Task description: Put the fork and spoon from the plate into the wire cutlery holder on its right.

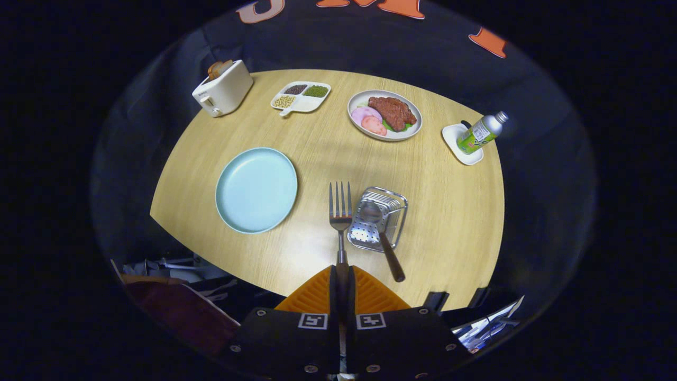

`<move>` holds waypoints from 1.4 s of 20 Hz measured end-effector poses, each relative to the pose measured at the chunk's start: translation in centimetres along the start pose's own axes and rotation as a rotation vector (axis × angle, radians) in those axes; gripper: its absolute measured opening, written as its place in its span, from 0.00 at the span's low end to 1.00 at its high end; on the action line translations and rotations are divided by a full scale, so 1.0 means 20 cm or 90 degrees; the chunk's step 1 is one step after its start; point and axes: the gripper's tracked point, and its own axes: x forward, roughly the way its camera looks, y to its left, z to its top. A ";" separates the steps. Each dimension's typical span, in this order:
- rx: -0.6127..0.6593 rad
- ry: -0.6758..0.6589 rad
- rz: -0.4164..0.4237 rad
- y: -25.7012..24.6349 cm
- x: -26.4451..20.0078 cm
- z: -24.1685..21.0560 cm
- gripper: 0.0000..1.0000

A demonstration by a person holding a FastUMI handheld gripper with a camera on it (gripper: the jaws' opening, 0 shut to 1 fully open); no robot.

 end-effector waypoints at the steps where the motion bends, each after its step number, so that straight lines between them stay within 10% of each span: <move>1: -0.009 0.016 -0.008 -0.05 0.00 0.00 0.05; 28: -0.114 0.238 -0.023 -0.19 0.42 0.09 0.08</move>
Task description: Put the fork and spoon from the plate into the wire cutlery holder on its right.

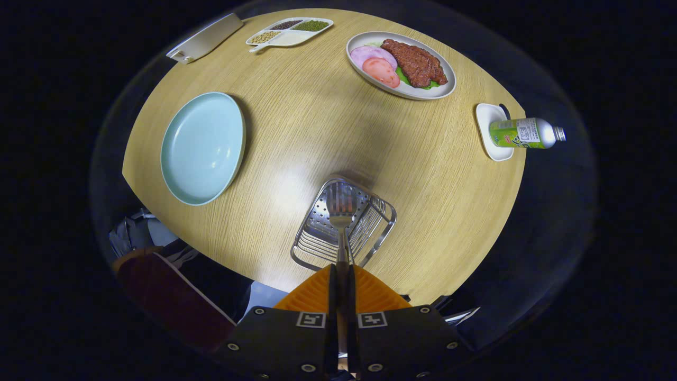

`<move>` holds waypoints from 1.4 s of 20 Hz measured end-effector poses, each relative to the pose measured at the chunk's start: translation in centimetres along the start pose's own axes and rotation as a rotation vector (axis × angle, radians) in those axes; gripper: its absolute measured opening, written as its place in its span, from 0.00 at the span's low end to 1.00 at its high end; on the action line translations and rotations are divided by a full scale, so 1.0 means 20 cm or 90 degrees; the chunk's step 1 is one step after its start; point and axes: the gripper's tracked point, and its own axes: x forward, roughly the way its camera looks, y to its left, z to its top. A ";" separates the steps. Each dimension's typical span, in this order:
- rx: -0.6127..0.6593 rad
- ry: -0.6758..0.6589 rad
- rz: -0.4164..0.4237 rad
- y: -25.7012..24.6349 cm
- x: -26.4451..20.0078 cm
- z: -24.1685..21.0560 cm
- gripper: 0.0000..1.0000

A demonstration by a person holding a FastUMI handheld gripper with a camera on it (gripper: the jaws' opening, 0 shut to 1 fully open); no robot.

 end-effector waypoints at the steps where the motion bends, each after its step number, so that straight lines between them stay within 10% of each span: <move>1: -0.003 -0.001 -0.001 0.00 0.00 -0.01 0.09; 9: 0.063 -0.094 0.017 -0.03 -0.09 0.04 0.25; 18: 0.220 -0.447 0.038 -0.15 -0.54 0.18 0.99; 28: 0.399 -0.827 -0.021 -0.47 -1.02 -0.08 0.99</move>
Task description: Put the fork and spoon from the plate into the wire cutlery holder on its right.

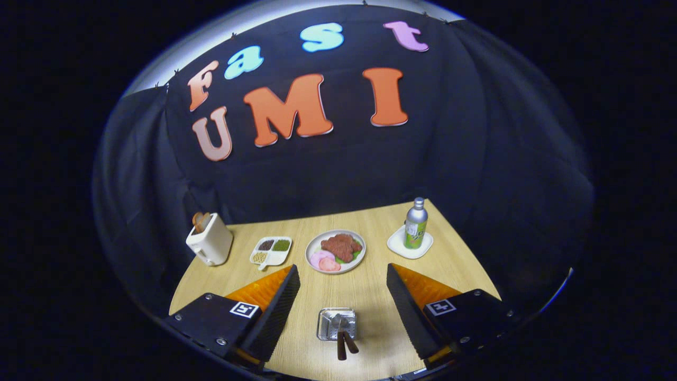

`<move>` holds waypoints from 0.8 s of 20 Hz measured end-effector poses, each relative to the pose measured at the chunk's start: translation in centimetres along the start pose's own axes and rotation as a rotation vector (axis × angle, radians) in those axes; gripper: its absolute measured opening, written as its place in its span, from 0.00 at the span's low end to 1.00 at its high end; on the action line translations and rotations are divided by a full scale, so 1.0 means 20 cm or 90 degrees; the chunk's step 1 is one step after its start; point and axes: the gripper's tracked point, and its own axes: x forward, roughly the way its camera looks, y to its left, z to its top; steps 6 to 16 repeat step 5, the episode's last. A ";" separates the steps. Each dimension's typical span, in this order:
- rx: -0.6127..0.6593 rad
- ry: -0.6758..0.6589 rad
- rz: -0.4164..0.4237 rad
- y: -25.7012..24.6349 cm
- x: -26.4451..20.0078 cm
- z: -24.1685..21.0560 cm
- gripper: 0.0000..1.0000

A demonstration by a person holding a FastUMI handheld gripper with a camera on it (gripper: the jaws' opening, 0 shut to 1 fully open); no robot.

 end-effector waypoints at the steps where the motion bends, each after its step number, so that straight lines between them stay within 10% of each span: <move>1: 0.003 -0.019 -0.001 -0.02 -0.02 0.01 0.98; 16: 0.014 -0.068 0.001 -0.04 -0.08 0.02 0.98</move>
